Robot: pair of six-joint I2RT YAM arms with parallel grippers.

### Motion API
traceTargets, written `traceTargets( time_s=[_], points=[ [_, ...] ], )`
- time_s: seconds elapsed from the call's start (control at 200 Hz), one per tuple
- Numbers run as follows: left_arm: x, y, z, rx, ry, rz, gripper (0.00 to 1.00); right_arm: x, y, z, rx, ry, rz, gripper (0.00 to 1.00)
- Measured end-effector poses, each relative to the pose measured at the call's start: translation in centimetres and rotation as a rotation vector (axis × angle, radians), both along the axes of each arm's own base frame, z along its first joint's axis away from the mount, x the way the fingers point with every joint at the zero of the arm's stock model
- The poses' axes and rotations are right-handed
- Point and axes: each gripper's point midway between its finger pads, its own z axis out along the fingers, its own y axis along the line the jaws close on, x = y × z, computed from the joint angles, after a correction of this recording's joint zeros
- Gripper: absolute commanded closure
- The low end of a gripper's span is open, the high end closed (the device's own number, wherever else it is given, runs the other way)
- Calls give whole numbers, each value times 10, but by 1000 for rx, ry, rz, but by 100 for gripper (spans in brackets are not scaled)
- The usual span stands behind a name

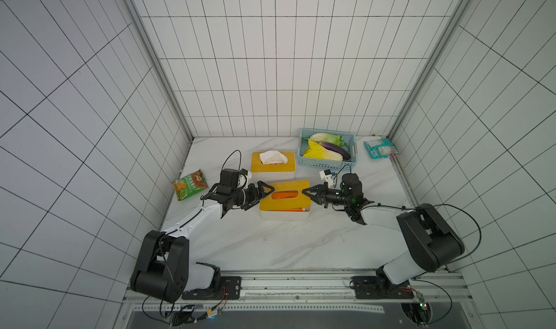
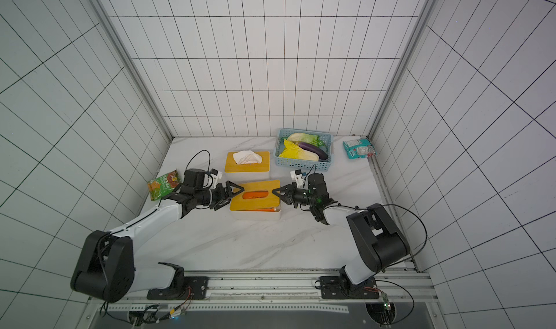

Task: Put the tissue paper into the tissue box
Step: Close the box lid on the tissue box.

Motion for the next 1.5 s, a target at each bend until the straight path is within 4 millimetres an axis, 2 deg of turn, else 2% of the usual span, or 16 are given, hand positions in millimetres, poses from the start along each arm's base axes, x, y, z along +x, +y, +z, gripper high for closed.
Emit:
traceTargets(
  time_s=[0.555, 1.124, 1.499],
  points=[
    [1, 2, -7, 52, -13, -1, 12, 4, 4, -6, 23, 11, 5, 100],
    [-3, -2, -26, 238, -8, -47, 21, 4, 5, -11, 31, 7, 10, 100],
    [-3, 0, -34, 312, 2, -47, 32, 5, 6, -18, 43, 15, 15, 100]
  ],
)
